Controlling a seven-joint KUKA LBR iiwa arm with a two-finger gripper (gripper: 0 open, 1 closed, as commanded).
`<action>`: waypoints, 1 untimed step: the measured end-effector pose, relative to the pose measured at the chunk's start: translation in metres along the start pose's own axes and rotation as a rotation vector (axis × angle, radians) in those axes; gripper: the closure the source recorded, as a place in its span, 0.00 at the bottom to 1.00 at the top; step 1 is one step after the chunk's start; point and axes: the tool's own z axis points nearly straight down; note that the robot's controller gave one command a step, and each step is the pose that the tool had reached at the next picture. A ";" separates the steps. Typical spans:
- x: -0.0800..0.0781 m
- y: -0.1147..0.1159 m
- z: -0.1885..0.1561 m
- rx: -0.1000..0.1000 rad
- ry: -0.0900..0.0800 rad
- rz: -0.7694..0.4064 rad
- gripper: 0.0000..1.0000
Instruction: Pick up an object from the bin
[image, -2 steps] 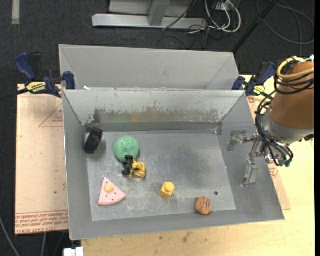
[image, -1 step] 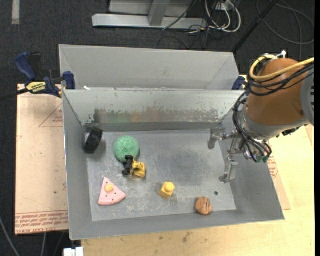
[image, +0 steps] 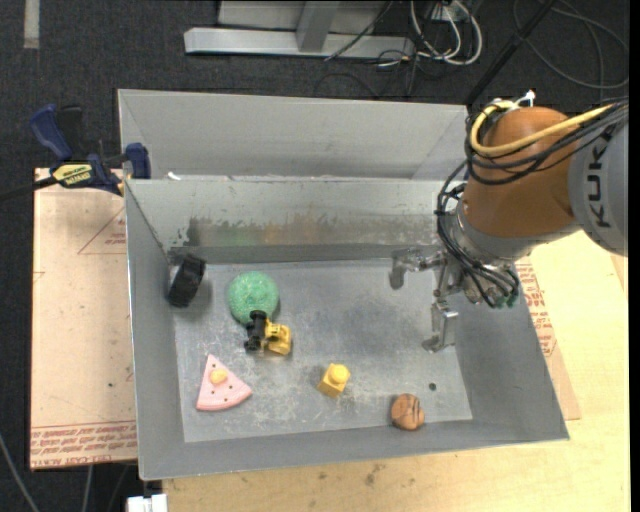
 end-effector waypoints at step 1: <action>-0.019 0.018 0.038 0.005 0.001 0.041 0.00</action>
Offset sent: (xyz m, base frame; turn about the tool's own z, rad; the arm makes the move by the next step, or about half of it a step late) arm -0.0180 0.0454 -0.0769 0.0451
